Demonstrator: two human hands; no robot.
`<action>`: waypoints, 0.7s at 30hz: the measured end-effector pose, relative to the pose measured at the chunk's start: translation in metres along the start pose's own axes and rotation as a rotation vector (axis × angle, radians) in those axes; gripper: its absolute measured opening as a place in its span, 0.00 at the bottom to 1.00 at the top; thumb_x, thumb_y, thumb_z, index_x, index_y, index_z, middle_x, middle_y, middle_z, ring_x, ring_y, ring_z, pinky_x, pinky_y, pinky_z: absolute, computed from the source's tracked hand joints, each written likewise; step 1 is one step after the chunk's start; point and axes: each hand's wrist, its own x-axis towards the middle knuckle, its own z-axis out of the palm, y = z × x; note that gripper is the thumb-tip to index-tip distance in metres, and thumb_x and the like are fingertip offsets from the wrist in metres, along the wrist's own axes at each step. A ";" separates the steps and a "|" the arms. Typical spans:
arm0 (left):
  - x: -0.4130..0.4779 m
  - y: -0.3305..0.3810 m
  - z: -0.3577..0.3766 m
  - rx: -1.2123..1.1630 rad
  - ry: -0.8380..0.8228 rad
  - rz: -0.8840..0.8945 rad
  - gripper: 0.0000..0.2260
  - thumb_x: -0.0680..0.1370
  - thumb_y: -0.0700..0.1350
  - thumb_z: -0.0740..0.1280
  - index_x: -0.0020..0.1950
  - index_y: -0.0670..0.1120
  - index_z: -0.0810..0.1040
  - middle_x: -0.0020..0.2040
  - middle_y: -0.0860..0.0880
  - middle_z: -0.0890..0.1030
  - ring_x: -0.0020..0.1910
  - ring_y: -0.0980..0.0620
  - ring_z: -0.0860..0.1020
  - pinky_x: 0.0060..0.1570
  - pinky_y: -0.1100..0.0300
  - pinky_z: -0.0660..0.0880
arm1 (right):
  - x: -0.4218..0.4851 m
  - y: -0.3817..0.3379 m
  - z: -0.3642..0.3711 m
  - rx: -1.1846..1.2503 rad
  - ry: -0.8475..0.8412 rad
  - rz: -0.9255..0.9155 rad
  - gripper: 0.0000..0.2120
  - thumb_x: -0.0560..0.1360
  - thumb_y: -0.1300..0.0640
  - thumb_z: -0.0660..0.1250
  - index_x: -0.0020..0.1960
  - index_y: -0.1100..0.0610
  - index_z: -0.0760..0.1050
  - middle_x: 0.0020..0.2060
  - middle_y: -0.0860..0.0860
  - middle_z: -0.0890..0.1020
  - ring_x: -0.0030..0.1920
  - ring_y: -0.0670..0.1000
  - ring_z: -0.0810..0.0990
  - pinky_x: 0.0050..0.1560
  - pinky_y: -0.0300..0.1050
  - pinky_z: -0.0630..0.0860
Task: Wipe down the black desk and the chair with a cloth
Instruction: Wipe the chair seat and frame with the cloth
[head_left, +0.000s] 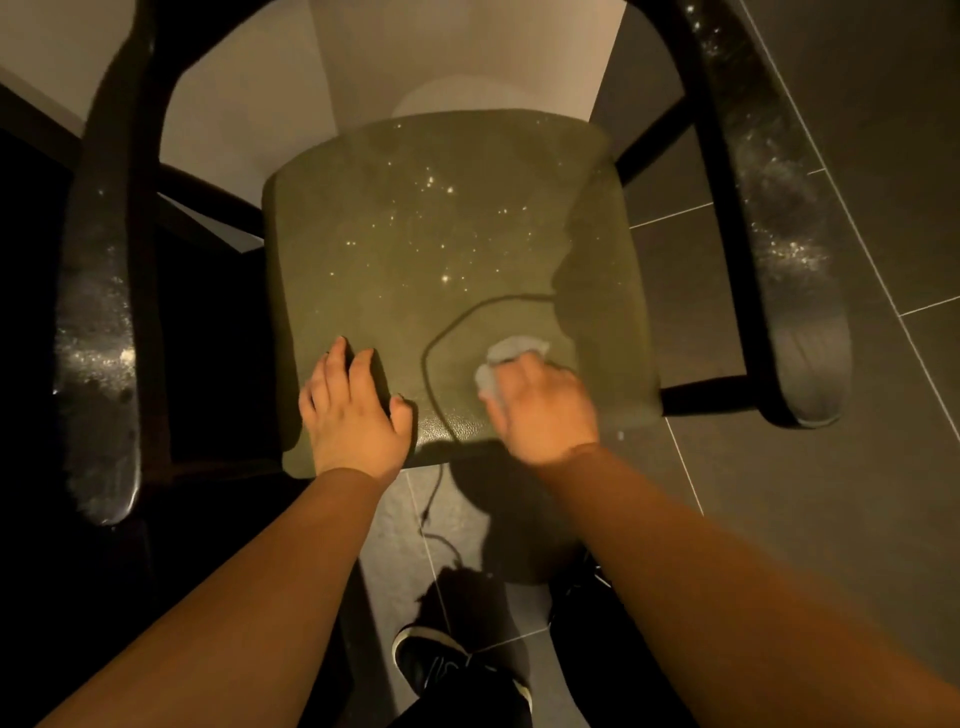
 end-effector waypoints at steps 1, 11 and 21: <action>0.002 0.005 -0.001 -0.009 0.008 0.003 0.31 0.77 0.55 0.59 0.79 0.46 0.63 0.82 0.42 0.58 0.80 0.39 0.56 0.79 0.38 0.52 | 0.000 0.000 0.004 -0.016 -0.073 -0.035 0.10 0.77 0.50 0.65 0.54 0.53 0.79 0.48 0.56 0.80 0.35 0.59 0.81 0.36 0.51 0.77; 0.009 0.015 0.005 0.078 0.033 0.029 0.32 0.77 0.56 0.59 0.79 0.44 0.63 0.81 0.40 0.60 0.79 0.38 0.58 0.78 0.37 0.54 | 0.008 0.054 -0.018 -0.044 -0.025 0.540 0.13 0.80 0.51 0.60 0.55 0.59 0.76 0.50 0.60 0.79 0.38 0.63 0.82 0.31 0.47 0.66; 0.012 0.015 0.005 0.099 0.008 0.047 0.32 0.77 0.56 0.58 0.78 0.43 0.63 0.81 0.39 0.59 0.79 0.36 0.58 0.78 0.35 0.53 | 0.022 0.080 -0.033 -0.117 -0.127 0.385 0.06 0.78 0.60 0.65 0.54 0.58 0.77 0.46 0.60 0.79 0.35 0.63 0.82 0.32 0.50 0.77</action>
